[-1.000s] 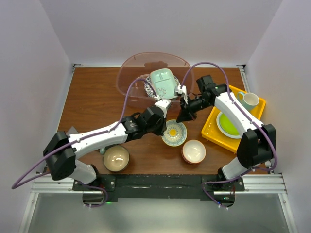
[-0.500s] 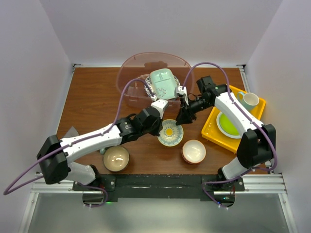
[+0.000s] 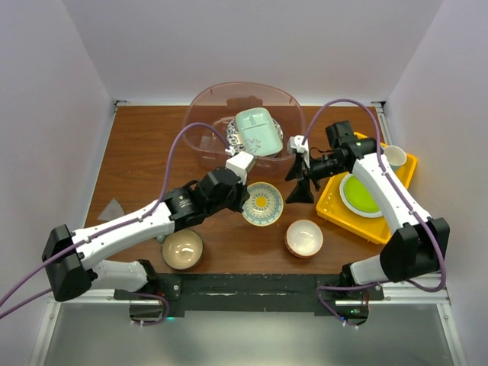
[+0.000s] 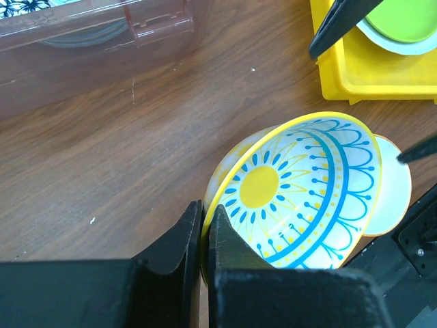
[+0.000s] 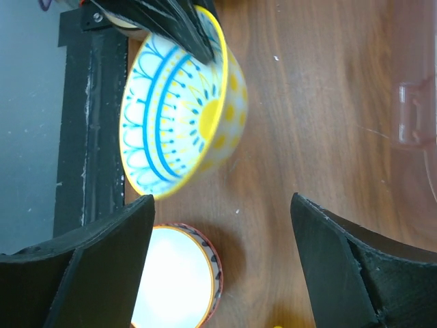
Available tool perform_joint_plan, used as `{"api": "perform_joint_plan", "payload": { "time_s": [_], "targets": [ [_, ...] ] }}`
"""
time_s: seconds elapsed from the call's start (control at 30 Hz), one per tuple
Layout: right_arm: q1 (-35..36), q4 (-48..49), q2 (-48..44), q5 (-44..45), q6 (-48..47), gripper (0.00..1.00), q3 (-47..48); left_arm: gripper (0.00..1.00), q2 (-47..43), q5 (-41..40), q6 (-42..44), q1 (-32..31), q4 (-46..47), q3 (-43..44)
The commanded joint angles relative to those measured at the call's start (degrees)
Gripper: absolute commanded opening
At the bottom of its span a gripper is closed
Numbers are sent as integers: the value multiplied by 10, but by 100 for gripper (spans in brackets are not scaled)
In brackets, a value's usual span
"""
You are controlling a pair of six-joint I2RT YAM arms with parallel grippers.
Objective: Place the mixed dishes into the plastic bin
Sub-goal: Pick up the bowl from the center of the board.
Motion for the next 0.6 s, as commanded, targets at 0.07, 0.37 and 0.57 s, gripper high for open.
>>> {"api": "perform_joint_plan", "payload": {
  "time_s": [0.07,0.37,0.57],
  "targets": [
    [-47,3,-33,-43,-26,88,-19,0,-48,-16,21,4,35,-2],
    [-94,16,-60,-72,-37,89,-47,0,-90,-19,43,15,31,4],
    [-109,26,-65,-77,-37,90,-61,0,-108,-4,52,32,35,10]
  ]
}}
